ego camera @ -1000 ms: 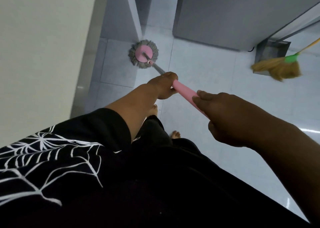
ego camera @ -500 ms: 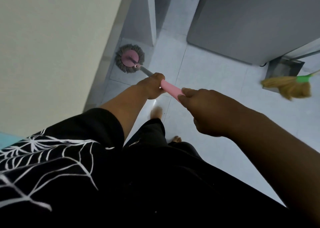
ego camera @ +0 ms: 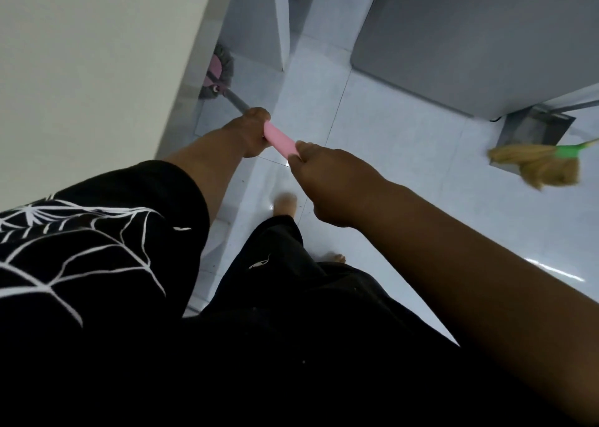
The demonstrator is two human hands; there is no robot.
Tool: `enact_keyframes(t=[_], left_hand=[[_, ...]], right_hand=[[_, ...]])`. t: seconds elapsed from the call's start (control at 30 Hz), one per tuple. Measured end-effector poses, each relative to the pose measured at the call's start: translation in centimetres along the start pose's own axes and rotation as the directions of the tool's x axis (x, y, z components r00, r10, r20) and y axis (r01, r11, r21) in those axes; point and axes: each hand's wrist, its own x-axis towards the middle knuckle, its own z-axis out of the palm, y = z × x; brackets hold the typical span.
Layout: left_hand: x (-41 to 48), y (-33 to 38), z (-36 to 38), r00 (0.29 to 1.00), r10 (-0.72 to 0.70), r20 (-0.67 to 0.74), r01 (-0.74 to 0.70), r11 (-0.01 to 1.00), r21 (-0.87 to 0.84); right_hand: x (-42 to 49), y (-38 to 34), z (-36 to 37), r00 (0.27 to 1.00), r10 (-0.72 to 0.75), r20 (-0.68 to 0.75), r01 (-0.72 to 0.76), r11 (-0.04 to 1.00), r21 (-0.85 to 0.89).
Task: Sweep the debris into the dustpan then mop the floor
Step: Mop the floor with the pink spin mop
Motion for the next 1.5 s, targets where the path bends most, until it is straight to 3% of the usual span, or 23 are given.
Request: enact_keyframes(t=[0.23,0.43,0.77,1.13,1.5], left_hand=[[-0.1,6.4,2.8,1.0,-0.01,-0.024,0.009,0.999,-0.035],[-3.9,15.3,8.4,0.996,-0.025,-0.085,0.02,0.998,-0.062],[-9.9,25.9,15.6,0.99,0.084,-0.113,-0.088,0.996,-0.031],[-9.4,21.8,14.5,0.967,-0.039,-0.252,-0.039,0.954,-0.298],[-3.2,6.1,6.7,0.94,-0.253,-0.228,0.144,0.901,-0.408]], right_hand=[[-4.6,5.9,0.8,0.999,-0.04,0.001,0.04,0.998,-0.041],[-13.7,10.6,2.1,0.988,-0.121,0.091,0.133,0.982,-0.136],[-27.1,16.6,3.2,0.968,-0.168,0.185,0.197,0.969,-0.147],[-21.8,14.5,0.8,0.958,-0.208,0.196,0.251,0.941,-0.229],[-4.1,8.0,-1.4,0.94,-0.317,0.129,0.339,0.917,-0.212]])
